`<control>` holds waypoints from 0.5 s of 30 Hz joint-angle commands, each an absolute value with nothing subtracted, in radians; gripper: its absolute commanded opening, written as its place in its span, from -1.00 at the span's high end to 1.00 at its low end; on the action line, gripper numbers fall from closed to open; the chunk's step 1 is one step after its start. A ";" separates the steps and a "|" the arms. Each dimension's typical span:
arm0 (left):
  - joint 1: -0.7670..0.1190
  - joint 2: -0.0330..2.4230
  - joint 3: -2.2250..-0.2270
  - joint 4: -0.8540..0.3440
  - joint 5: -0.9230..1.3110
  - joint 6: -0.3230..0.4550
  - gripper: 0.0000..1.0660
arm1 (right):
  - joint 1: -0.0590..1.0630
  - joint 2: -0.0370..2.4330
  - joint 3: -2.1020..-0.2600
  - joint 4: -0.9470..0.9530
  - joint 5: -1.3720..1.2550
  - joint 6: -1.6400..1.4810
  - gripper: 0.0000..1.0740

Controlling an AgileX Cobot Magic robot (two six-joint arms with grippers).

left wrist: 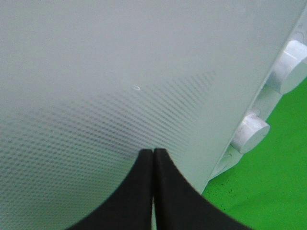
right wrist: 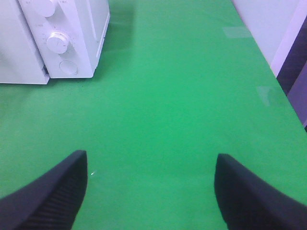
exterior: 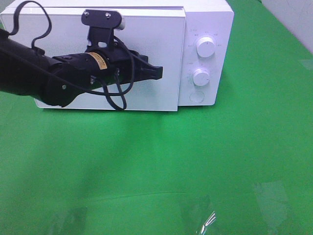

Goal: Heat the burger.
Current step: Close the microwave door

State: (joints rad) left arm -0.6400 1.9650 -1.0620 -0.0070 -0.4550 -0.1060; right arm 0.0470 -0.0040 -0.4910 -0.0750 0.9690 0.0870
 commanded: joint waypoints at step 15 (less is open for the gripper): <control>-0.625 2.071 -1.284 -0.067 -0.400 -0.067 1.00 | 0.038 -0.030 -0.488 -0.072 0.960 0.087 -0.34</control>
State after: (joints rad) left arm -0.6620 2.0690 -1.2500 0.0110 -0.3250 -0.0780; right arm 0.0470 -0.0040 -0.4910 -0.0750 0.9690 0.0870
